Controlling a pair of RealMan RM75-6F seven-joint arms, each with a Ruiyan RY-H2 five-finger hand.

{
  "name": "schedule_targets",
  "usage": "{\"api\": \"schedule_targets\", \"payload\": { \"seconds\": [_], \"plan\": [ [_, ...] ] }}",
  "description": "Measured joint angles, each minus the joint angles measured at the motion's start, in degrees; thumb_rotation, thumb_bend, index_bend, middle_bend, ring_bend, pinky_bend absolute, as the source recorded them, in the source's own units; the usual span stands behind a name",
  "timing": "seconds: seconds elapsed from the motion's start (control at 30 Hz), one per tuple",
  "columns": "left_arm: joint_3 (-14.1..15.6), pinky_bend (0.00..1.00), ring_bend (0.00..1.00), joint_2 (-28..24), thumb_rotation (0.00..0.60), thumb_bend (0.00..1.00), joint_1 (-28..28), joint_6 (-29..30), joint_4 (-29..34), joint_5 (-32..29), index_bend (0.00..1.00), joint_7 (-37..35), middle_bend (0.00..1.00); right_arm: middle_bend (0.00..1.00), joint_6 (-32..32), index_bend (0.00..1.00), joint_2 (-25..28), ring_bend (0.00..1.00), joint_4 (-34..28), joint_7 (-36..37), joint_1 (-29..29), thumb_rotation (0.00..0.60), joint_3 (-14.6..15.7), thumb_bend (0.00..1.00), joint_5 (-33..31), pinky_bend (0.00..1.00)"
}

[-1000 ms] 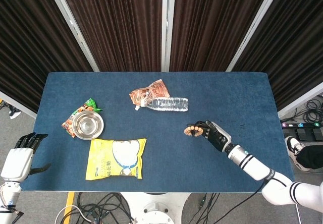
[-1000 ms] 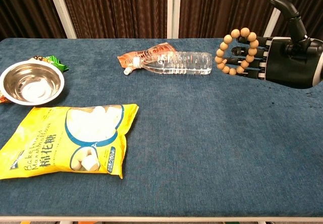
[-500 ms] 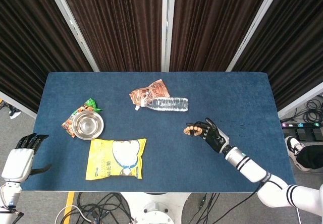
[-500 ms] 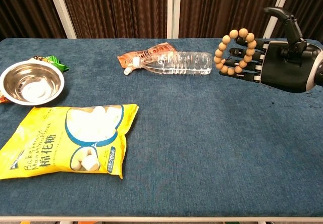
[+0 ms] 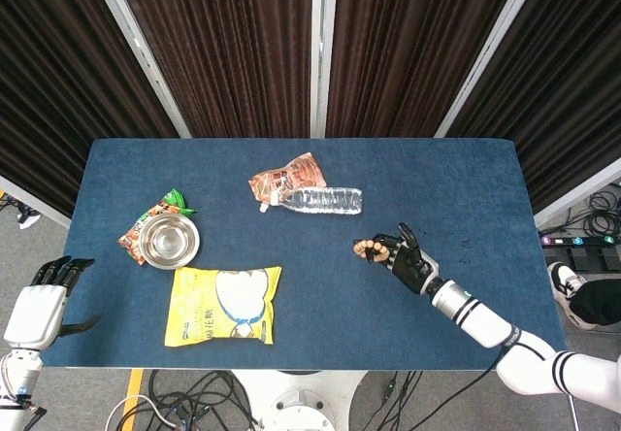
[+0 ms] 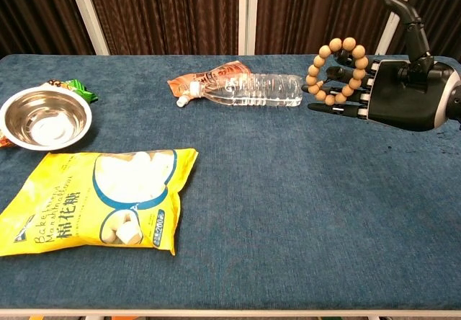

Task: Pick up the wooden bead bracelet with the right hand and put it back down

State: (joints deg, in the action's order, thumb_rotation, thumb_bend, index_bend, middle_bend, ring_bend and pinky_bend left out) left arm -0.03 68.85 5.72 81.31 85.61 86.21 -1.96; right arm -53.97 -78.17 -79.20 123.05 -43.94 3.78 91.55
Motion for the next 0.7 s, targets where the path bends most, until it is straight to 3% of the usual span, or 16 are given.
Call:
{"api": "schedule_targets", "payload": {
  "seconds": [0.23, 0.47, 0.53, 0.6, 0.7],
  "plan": [
    [0.17, 0.14, 0.09, 0.01, 0.600, 0.00, -0.09, -0.18, 0.00, -0.17, 0.17, -0.05, 0.17, 0.59, 0.31, 0.77, 1.00, 0.14, 1.82, 14.97, -2.59, 0.134, 2.15, 0.00, 4.35, 0.00],
    [0.24, 0.14, 0.09, -0.06, 0.600, 0.00, 0.07, -0.48, 0.07, -0.14, 0.17, -0.06, 0.17, 0.57, 1.74, 0.82, 2.57, 0.13, 1.83, 16.54, -5.04, 0.144, 3.33, 0.02, 5.13, 0.00],
    [0.19, 0.14, 0.09, -0.07, 0.600, 0.00, 0.07, -0.38, 0.08, -0.14, 0.17, -0.07, 0.17, 0.56, 2.00, 0.81, 2.87, 0.12, 1.81, 16.69, -5.44, 0.143, 3.38, 0.04, 5.06, 0.00],
    [0.20, 0.14, 0.09, -0.02, 0.600, 0.00, 0.03, -0.37, 0.06, -0.20, 0.17, -0.13, 0.17, 0.56, 2.19, 0.73, 2.94, 0.12, 1.86, 15.55, -5.52, 0.143, 3.34, 0.10, 4.85, 0.00],
    [0.26, 0.14, 0.09, 0.06, 0.600, 0.00, 0.04, -0.59, 0.00, -0.33, 0.17, -0.16, 0.17, 0.56, 2.53, 0.65, 2.85, 0.12, 1.74, 10.79, -5.32, 0.127, 3.01, 0.25, 3.86, 0.00]
  ]
}}
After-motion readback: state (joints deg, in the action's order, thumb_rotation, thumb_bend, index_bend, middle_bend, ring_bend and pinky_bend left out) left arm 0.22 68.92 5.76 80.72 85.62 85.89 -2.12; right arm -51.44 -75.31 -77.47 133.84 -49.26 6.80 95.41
